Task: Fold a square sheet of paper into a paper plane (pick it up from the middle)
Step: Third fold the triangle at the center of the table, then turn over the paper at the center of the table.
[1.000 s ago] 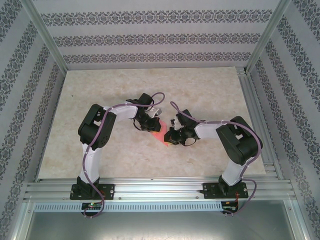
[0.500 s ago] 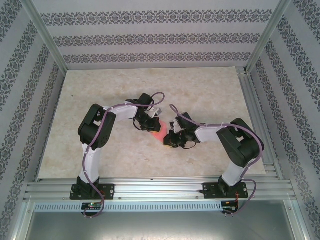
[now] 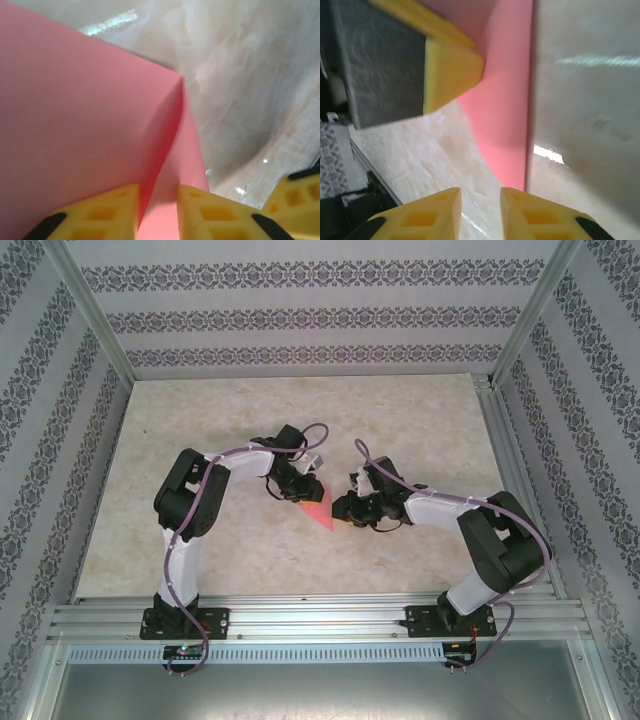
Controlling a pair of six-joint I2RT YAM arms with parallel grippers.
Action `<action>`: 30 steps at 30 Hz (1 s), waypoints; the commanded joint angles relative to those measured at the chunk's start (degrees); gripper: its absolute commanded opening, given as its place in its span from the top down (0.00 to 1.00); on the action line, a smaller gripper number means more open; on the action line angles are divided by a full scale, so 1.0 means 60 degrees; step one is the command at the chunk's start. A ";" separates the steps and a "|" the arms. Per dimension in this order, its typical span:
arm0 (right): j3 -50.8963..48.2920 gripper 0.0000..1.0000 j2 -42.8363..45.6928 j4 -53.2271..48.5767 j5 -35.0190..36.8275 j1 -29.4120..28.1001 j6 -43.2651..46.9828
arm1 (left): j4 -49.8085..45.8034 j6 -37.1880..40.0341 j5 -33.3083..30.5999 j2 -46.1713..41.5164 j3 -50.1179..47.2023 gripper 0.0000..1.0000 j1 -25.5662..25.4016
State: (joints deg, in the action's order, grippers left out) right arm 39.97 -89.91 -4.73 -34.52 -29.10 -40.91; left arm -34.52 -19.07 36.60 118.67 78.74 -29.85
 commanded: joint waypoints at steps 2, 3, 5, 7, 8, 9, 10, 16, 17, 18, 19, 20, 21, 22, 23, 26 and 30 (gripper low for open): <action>0.0093 0.69 -0.0046 -0.0382 0.0460 0.0369 0.0573 | -0.0311 -0.0177 -0.0469 -0.0985 0.0281 0.62 0.0144; 0.0205 0.67 -0.0144 -0.0378 0.0425 0.0368 0.0601 | -0.0374 -0.0186 -0.0620 -0.1162 0.0309 0.62 0.0153; 0.0385 0.67 -0.0294 -0.0243 0.0320 0.0318 0.0634 | -0.0465 -0.0209 -0.0926 -0.1499 0.0245 0.61 0.0173; 0.0639 0.64 -0.0507 -0.0211 0.0291 0.0306 0.0643 | -0.0450 -0.0323 -0.1262 -0.1784 0.0010 0.62 0.0210; 0.0825 0.64 -0.0703 -0.0244 0.0273 0.0298 0.0672 | -0.0392 -0.0402 -0.1459 -0.1970 -0.0177 0.65 0.0223; 0.1007 0.64 -0.0898 -0.0266 0.0255 0.0286 0.0729 | -0.0222 -0.0508 -0.1575 -0.2178 -0.0459 0.67 0.0249; 0.1136 0.63 -0.1064 -0.0254 0.0275 0.0259 0.0776 | -0.0044 -0.0622 -0.1609 -0.2349 -0.0688 0.67 0.0273; 0.1639 0.56 -0.1916 0.0058 -0.0212 0.0185 0.0949 | 0.0572 -0.1221 -0.1884 -0.3350 -0.1661 0.70 0.0442; 0.1672 0.56 -0.2022 0.0096 -0.0294 0.0129 0.0989 | 0.0612 -0.1285 -0.1927 -0.3445 -0.1735 0.70 0.0468; 0.1710 0.56 -0.2138 0.0134 -0.0282 0.0065 0.1029 | 0.0638 -0.1353 -0.1980 -0.3552 -0.1799 0.70 0.0515; 0.1767 0.56 -0.2269 0.0143 -0.0364 0.0021 0.1046 | 0.0667 -0.1430 -0.2021 -0.3641 -0.1850 0.71 0.0545; 0.1828 0.57 -0.2394 0.0154 -0.0498 -0.0018 0.1057 | 0.0706 -0.1475 -0.2039 -0.3704 -0.1886 0.71 0.0582; 0.1915 0.58 -0.2520 0.0126 -0.0601 -0.0078 0.1110 | 0.0715 -0.1520 -0.2040 -0.3762 -0.1902 0.71 0.0622; 0.1933 0.61 -0.2576 0.0113 -0.0533 -0.0120 0.1138 | 0.0711 -0.1538 -0.2028 -0.3802 -0.1896 0.71 0.0645; 0.1916 0.63 -0.2605 0.0209 -0.0485 -0.0172 0.1110 | 0.0714 -0.1561 -0.2020 -0.3845 -0.1899 0.71 0.0656; 0.1894 0.66 -0.2741 0.0494 -0.0783 -0.0257 0.1024 | 0.0703 -0.1597 -0.2042 -0.3940 -0.1899 0.72 0.0703; 0.1895 0.71 -0.2700 0.0586 -0.0878 -0.0364 0.1050 | 0.0686 -0.1597 -0.1999 -0.3944 -0.1914 0.72 0.0768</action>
State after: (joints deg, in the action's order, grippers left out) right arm 50.76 -105.56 -2.87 -37.98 -30.48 -35.86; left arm -32.23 -27.59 24.95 96.23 67.42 -26.04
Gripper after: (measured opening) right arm 0.309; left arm 0.286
